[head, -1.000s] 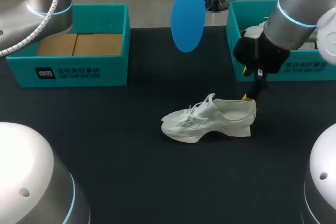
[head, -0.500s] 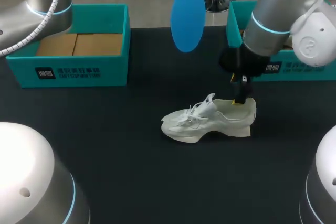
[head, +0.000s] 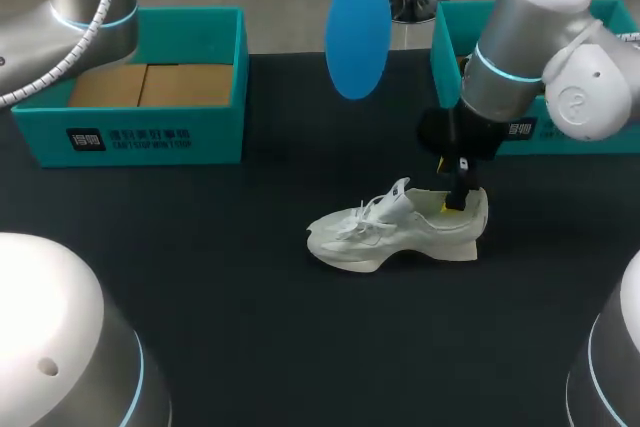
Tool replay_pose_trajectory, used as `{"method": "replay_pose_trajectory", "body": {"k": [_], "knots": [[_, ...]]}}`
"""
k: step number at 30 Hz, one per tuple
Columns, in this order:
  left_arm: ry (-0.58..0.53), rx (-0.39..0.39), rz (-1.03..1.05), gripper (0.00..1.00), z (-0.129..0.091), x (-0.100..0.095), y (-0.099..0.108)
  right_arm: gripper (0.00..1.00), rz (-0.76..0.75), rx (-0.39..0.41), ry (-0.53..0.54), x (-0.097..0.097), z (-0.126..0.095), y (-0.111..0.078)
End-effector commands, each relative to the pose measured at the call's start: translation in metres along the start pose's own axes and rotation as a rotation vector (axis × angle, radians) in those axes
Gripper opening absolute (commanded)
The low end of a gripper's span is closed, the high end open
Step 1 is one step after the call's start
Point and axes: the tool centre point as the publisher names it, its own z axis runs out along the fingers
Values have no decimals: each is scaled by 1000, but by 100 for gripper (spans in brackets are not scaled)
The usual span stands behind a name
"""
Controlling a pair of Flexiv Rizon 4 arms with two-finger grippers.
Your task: Take the shoe out of the shoebox, open the shoe tongue, remove and reinsert the insole, then place the shoe into the shoebox
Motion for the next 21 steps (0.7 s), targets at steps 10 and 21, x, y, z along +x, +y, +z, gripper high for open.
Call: {"method": "replay_pose_trajectory", "body": {"k": [10,21], "knots": [[1,2,1,0,0,-1,1,0,-19,-13,37,-1,20,-3],[1,2,1,0,0,-1,1,0,-39,-40,31,0,-14,-1]]}}
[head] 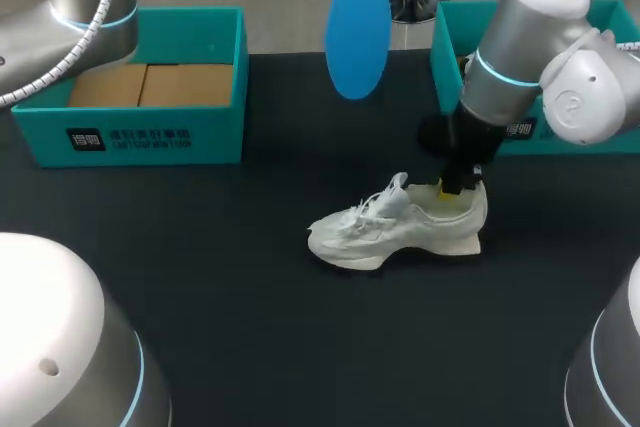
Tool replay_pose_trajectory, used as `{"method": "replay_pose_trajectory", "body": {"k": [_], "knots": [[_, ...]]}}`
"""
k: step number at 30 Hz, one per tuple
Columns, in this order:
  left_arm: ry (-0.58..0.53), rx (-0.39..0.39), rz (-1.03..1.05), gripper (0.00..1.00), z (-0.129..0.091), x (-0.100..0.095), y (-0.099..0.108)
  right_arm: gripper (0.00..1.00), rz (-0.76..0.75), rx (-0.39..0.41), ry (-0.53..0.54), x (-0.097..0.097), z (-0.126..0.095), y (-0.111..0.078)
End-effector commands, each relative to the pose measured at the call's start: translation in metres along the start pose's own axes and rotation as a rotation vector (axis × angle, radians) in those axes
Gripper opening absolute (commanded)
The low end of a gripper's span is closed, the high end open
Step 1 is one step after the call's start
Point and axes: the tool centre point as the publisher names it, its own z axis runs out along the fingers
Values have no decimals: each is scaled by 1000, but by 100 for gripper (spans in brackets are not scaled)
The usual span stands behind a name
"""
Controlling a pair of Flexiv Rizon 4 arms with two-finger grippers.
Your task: Take the shoe out of the shoebox, open the shoe tongue, remove and reinsert the insole, then place the shoe into the shoebox
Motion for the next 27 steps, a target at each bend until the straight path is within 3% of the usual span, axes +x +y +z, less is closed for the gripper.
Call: {"method": "replay_pose_trajectory", "body": {"k": [1,9,14,27], "knots": [[1,2,1,0,0,-1,1,0,-15,-27,-3,4,-32,0],[1,2,1,0,0,-1,1,0,-64,-16,-15,0,-95,3],[1,2,1,0,0,-1,1,0,-158,-3,22,-3,-96,7],[1,2,1,0,0,-1,1,0,-158,-3,22,-3,-96,7]]}}
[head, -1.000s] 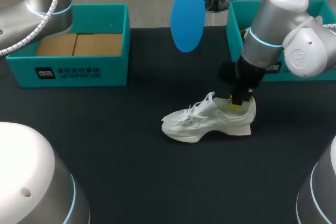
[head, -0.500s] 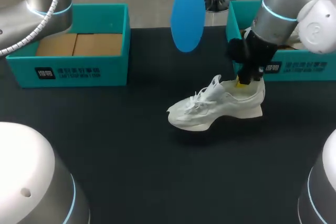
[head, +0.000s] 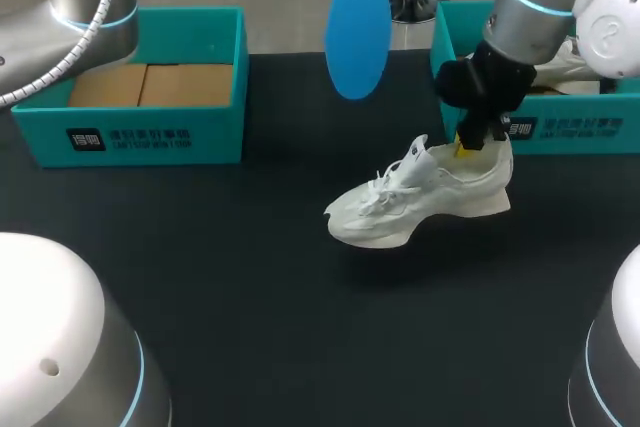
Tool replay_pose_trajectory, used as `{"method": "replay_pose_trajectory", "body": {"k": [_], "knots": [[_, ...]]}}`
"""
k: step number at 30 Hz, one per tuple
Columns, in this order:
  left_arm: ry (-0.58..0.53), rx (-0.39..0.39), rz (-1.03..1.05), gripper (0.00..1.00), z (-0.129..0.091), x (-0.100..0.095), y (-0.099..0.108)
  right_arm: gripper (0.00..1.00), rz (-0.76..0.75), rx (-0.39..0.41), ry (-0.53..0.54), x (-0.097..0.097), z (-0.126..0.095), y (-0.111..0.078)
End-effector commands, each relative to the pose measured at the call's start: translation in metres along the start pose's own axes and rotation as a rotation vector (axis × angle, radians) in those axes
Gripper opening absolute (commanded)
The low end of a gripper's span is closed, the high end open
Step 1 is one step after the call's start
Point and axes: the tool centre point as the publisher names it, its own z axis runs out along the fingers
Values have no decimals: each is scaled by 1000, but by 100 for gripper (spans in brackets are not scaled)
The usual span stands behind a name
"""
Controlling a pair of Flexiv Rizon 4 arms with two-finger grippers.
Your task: Take the shoe out of the shoebox, open the shoe tongue, remove and reinsert the insole, then place the shoe into the shoebox
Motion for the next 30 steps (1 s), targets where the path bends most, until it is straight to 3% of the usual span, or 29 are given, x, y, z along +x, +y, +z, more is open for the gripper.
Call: {"method": "replay_pose_trajectory", "body": {"k": [1,4,7,9,11,12,20,24,30], "knots": [[1,1,1,0,0,-1,1,0,1,4,2,-1,0,1],[1,1,1,0,0,-1,1,0,1,4,2,-1,0,1],[1,1,1,0,0,-1,1,0,308,157,-83,-14,-1,-18],[1,1,1,0,0,-1,1,0,445,193,-136,-9,-8,-28],[1,1,1,0,0,-1,1,0,601,186,-160,-2,-17,-32],[1,1,1,0,0,-1,1,0,778,197,-153,0,-20,-37],[1,1,1,0,0,-1,1,0,1333,182,-168,46,-18,-46],[1,1,1,0,0,-1,1,0,1513,120,-182,63,-19,-41],[1,1,1,0,0,-1,1,0,1687,108,-204,73,-17,-28]]}}
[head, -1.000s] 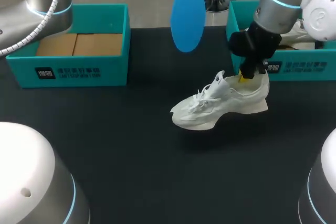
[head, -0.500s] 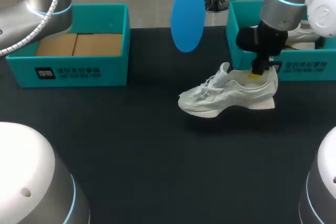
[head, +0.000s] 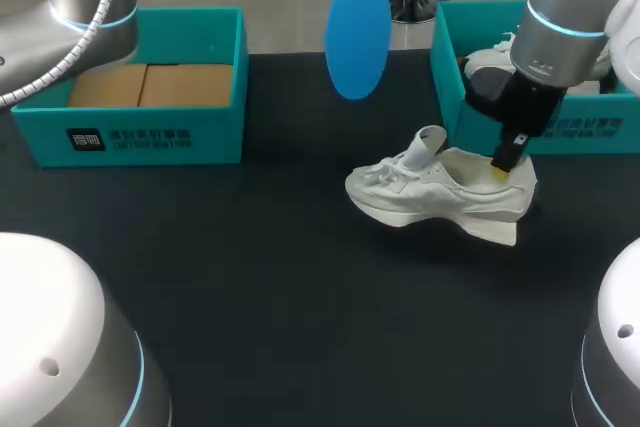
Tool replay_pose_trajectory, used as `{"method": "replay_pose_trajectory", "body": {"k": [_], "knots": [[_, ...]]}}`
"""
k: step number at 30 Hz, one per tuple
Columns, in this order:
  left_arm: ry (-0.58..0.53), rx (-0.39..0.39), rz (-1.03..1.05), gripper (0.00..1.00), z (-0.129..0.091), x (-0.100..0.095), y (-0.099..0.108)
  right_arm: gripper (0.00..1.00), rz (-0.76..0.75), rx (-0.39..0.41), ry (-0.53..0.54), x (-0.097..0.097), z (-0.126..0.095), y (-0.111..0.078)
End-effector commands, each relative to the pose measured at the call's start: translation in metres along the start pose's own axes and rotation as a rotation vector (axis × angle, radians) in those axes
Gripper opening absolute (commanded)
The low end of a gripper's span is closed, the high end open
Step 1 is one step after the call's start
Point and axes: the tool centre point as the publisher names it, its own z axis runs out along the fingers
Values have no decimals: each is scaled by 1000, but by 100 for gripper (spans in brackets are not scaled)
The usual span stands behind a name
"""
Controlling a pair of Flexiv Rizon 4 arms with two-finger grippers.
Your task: Take the shoe out of the shoebox, open the shoe tongue, remove and reinsert the insole, then place the shoe into the shoebox
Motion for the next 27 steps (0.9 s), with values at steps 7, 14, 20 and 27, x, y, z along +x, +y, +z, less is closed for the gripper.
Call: {"method": "replay_pose_trajectory", "body": {"k": [7,14,20,27], "knots": [[1,1,1,0,0,-1,1,0,849,41,-68,24,7,23],[1,1,1,0,0,-1,1,0,849,41,-68,24,7,23],[1,1,1,0,0,-1,1,0,849,41,-68,24,7,23],[1,1,1,0,0,-1,1,0,930,-13,-60,39,14,23]]}}
